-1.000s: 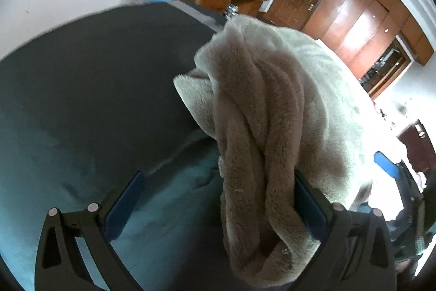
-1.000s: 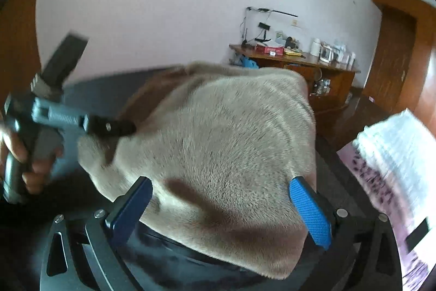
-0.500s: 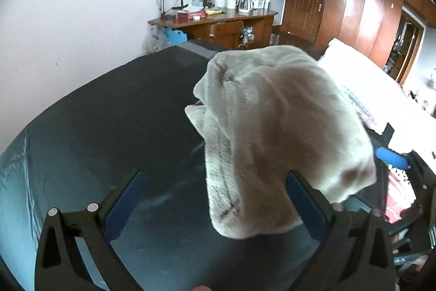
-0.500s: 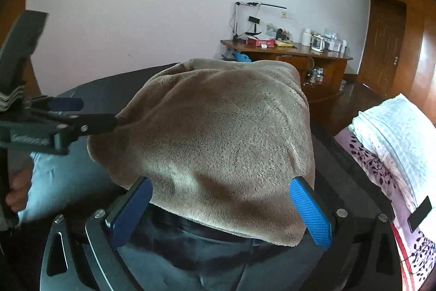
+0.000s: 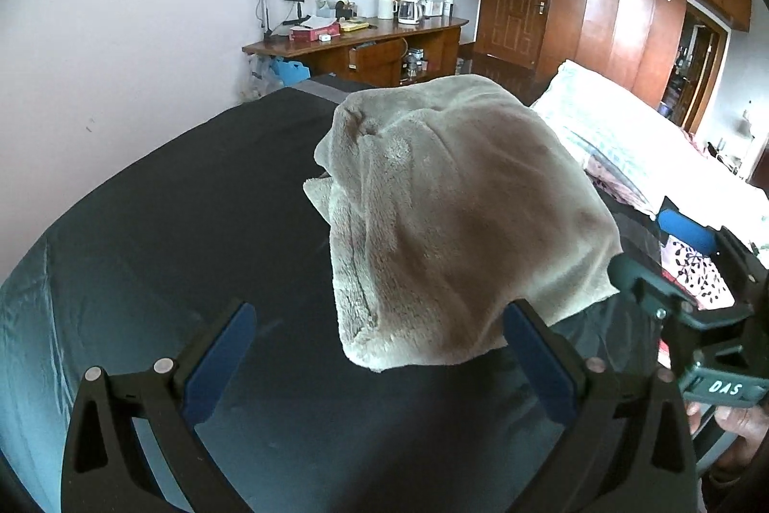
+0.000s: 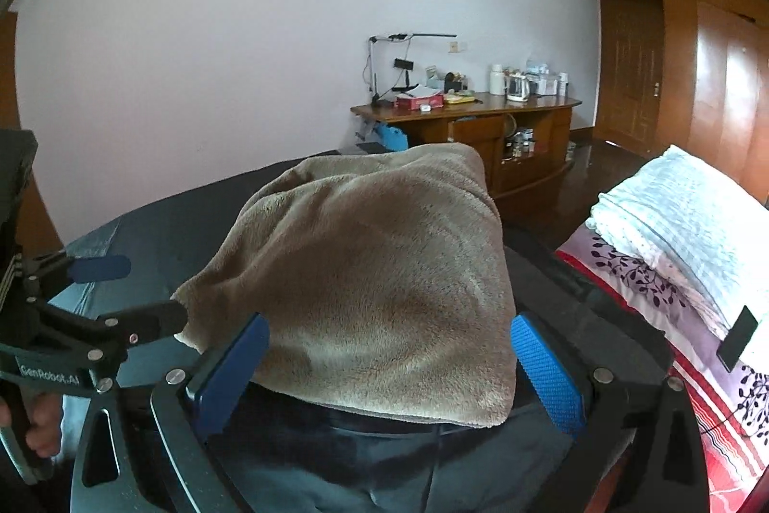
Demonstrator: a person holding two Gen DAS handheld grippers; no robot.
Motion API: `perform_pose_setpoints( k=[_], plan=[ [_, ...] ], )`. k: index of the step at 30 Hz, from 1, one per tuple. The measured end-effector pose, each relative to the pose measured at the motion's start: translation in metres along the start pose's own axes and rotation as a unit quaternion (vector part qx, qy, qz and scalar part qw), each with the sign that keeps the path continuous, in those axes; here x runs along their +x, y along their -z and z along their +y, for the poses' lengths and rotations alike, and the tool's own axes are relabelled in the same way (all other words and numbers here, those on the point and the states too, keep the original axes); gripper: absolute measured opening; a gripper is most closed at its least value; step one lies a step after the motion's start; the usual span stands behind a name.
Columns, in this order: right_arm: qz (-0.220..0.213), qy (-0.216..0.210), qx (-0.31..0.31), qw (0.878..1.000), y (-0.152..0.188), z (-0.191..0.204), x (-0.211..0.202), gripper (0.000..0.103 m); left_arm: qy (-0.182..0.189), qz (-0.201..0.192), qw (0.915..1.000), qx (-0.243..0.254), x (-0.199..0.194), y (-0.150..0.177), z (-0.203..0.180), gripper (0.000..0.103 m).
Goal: Fold clothes
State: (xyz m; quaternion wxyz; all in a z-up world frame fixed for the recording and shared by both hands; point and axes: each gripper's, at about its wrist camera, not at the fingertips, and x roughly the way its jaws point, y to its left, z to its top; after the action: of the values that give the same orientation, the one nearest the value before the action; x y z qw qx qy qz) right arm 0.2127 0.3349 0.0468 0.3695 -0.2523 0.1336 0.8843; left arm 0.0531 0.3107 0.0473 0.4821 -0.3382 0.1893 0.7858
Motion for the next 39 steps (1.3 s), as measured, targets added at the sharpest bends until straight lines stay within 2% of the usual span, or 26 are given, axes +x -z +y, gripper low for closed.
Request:
perform_pose_setpoints(
  k=[6, 17, 27, 39],
  plan=[
    [-0.026, 0.021, 0.009, 0.999, -0.002, 0.006, -0.011, 0.103, 0.006, -0.018, 0.9998, -0.005, -0.016, -0.002, 0.003, 0.103],
    [-0.01, 0.032, 0.004, 0.999, 0.004, 0.012, -0.003, 0.103, 0.015, -0.022, 0.9996, -0.006, -0.024, -0.004, 0.007, 0.103],
    [-0.028, 0.044, -0.002, 0.999, 0.003, 0.019, -0.012, 0.103, 0.015, -0.025, 0.9996, -0.006, -0.027, -0.004, 0.007, 0.103],
    [-0.013, 0.041, -0.006, 0.999, 0.006, 0.021, -0.004, 0.103, 0.013, -0.014, 0.9998, 0.009, -0.02, 0.0, 0.001, 0.103]
  ],
)
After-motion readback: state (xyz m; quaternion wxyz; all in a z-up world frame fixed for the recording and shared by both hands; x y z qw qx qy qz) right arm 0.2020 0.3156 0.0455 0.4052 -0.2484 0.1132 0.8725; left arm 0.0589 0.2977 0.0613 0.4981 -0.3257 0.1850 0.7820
